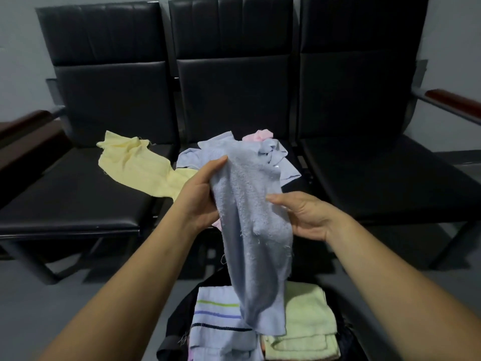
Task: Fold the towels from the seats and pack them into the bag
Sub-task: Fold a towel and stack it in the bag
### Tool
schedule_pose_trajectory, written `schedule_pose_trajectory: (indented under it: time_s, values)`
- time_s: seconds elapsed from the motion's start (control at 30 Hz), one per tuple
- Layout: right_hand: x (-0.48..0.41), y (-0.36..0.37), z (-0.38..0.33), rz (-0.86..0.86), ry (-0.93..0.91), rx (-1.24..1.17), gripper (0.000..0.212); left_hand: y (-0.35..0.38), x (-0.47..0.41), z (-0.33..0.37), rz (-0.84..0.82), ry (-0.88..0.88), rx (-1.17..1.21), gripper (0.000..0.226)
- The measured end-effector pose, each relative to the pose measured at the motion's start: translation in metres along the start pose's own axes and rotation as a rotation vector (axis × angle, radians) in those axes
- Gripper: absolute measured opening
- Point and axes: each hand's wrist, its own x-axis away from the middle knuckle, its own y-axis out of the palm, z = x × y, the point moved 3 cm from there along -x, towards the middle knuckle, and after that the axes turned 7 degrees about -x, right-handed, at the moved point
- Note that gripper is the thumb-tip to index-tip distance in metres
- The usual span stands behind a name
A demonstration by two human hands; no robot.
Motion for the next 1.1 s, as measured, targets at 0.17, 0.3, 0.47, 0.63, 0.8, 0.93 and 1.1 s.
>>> schedule_pose_trajectory:
  time_s: [0.17,0.3,0.47,0.63,0.8,0.93,1.1]
  values:
    - [-0.003,0.01,-0.017,0.067,-0.2,-0.134,0.048,-0.023,-0.009,-0.011,-0.07,0.057,-0.199,0.056]
    - [0.0,0.024,-0.029,0.098,-0.302,-0.247,0.046,-0.026,-0.009,-0.029,-0.143,-0.088,-0.477,0.072]
    - [0.006,0.031,-0.039,0.1,-0.353,-0.275,0.043,-0.034,-0.004,-0.041,-0.195,-0.108,-0.682,0.062]
    - [0.012,0.018,-0.044,0.101,-0.392,-0.324,0.039,-0.027,0.002,-0.029,-0.091,-0.007,-0.394,0.055]
    - [0.017,0.013,-0.042,0.138,-0.344,-0.243,0.043,-0.017,0.004,-0.029,0.014,-0.003,-0.378,0.051]
    - [0.015,0.012,-0.035,0.146,-0.224,-0.276,0.036,-0.017,0.003,-0.022,0.112,0.11,-0.349,0.052]
    - [0.006,0.008,-0.016,0.099,-0.214,-0.523,0.048,-0.01,0.005,-0.008,0.19,0.221,-0.307,0.034]
